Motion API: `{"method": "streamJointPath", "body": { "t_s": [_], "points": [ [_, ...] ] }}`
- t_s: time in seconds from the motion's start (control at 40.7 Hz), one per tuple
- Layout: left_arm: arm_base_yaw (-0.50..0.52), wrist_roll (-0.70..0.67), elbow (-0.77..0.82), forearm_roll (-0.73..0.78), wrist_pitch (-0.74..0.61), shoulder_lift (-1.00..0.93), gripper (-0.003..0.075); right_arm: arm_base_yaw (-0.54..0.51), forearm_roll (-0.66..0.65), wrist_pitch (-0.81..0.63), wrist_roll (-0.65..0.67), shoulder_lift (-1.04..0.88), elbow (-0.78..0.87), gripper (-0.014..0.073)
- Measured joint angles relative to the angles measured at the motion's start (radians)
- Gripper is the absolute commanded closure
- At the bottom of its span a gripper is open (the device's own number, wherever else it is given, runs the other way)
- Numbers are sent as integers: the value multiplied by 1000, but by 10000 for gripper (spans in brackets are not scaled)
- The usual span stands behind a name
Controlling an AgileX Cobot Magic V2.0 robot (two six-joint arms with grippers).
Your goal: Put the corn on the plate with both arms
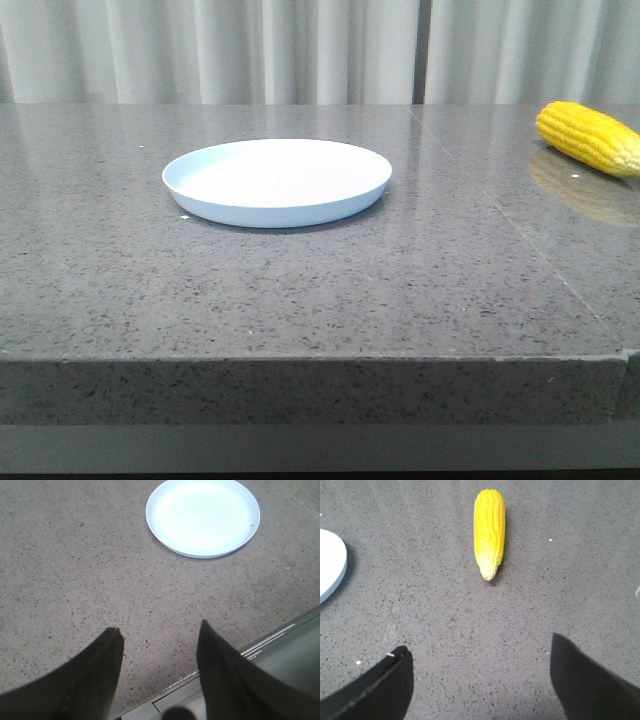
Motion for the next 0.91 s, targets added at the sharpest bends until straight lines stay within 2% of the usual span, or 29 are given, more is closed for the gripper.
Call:
{"method": "streamJointPath", "body": {
  "t_s": [0.172,0.295,0.442,0.565,0.909],
  "points": [
    [0,0,0,0,0,0,389,0,0,7,-2,39,-28,3],
    [0,0,0,0,0,0,389,0,0,26,-20,135,-74,3],
    [0,0,0,0,0,0,389,0,0,51,-34,290,-151,-3],
    [0,0,0,0,0,0,389,0,0,59,-43,434,-228,-62],
    [0,0,0,0,0,0,389,0,0,93,-45,819,-521,-59]
  ]
}}
